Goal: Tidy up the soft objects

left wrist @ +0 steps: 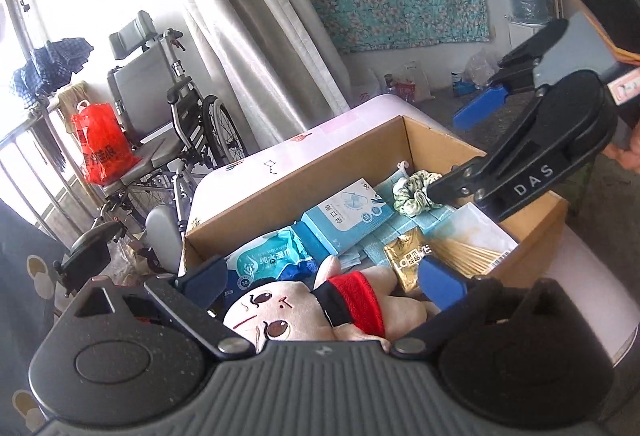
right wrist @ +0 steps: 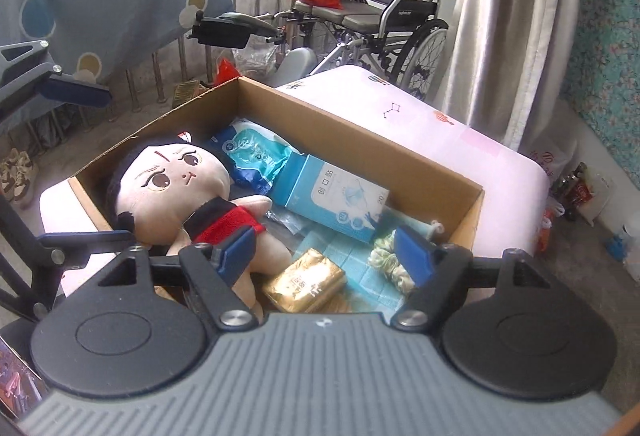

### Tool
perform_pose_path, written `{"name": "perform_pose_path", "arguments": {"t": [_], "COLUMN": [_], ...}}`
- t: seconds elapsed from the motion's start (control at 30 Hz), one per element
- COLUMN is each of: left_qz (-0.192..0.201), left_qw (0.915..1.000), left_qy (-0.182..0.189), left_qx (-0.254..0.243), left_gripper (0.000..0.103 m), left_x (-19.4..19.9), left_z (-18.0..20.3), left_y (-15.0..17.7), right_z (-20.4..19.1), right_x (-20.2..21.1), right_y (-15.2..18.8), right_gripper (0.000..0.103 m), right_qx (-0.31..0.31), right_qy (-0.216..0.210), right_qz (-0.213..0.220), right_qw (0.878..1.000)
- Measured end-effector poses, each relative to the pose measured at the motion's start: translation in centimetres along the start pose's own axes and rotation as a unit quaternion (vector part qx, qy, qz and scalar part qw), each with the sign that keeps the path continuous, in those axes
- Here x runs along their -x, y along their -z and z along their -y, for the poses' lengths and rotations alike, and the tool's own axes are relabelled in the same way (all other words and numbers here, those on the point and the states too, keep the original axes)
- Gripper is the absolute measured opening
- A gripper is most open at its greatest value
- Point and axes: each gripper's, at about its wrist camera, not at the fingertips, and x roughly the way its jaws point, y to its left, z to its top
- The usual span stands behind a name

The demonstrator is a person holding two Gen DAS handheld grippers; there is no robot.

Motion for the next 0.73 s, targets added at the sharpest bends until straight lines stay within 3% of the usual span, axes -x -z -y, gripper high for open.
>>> {"name": "perform_pose_path", "arguments": {"t": [0.13,0.23,0.43,0.73], "left_qz": [-0.002,0.007,0.015,-0.004], "left_qw": [0.9989,0.996,0.9882,0.9844], "left_qy": [0.003,0.014,0.059,0.048], "left_qx": [0.047,0.088,0.14,0.169], "left_gripper": [0.102,0.102,0.102,0.102], "left_x": [1.8,3.1,4.3,4.2], "left_z": [0.2,0.2,0.7,0.4], "left_y": [1.0,1.7,2.6,3.8], "right_z": [-2.5,-3.7,-4.7,-3.7], "right_x": [4.3,6.7,9.8,10.7], "right_y": [3.4,5.2,7.5,9.4], "right_gripper": [0.076,0.076,0.076,0.076], "right_qx": [-0.044,-0.094,-0.151,-0.171], "right_qy": [0.016,0.017,0.036,0.064], "right_qz": [0.061,0.081,0.094,0.066], "right_qw": [0.997,0.992,0.983,0.981]}}
